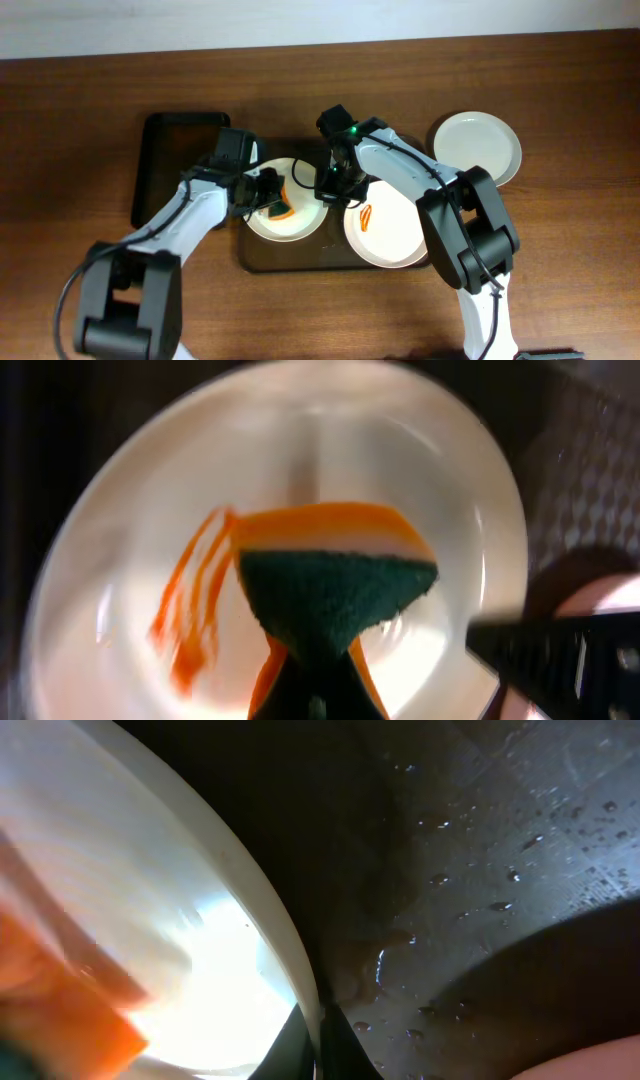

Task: Clean dirty plates on tray and stack at the side
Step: 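Grip the top plate rim with the right gripper and scrub it with the sponge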

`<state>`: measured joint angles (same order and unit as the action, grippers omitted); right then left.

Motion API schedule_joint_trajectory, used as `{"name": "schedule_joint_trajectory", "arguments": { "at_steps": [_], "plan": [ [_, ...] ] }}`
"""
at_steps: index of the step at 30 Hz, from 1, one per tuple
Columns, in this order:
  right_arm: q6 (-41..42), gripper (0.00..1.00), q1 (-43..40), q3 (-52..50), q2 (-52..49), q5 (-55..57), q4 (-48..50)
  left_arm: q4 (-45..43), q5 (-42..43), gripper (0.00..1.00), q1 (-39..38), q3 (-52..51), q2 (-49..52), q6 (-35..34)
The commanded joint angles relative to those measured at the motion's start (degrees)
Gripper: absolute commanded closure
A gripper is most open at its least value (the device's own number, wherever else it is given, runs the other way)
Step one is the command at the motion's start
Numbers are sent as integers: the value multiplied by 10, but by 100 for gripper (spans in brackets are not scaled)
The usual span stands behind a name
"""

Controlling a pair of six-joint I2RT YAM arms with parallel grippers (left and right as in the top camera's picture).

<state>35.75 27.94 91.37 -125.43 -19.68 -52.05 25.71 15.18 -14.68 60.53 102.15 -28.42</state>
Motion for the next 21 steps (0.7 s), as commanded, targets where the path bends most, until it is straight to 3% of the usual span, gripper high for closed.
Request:
{"name": "schedule_joint_trajectory", "arguments": {
  "at_steps": [1, 4, 5, 9, 12, 16, 18, 19, 21],
  "plan": [
    [1, 96, 7, -13, -25, 28, -3, -25, 46, 100, 0, -3, 42, -6],
    [-1, 96, 7, -13, -25, 40, -3, -34, 44, 100, -3, -3, 62, 35],
    [-9, 96, 7, -13, -25, 39, -3, -30, 8, 100, -2, -3, 67, 54],
    [-10, 96, 7, -14, -25, 61, -9, 51, -297, 100, -2, -3, 69, 54],
    [-10, 96, 7, -14, -25, 84, -11, 109, -400, 100, -2, 21, 68, 54],
    [-10, 96, 7, -14, -25, 84, -11, 172, -377, 100, -2, 113, 52, 54],
    [-16, 96, 7, -14, -25, 84, -11, 182, -311, 100, -2, 139, 34, 56],
    [-23, 96, 7, -14, -25, 84, -11, 172, -228, 100, -2, 140, 24, 76],
    [-23, 96, 7, -14, -25, 83, -11, 163, -144, 100, -2, 138, 24, 86]
  ]
}}
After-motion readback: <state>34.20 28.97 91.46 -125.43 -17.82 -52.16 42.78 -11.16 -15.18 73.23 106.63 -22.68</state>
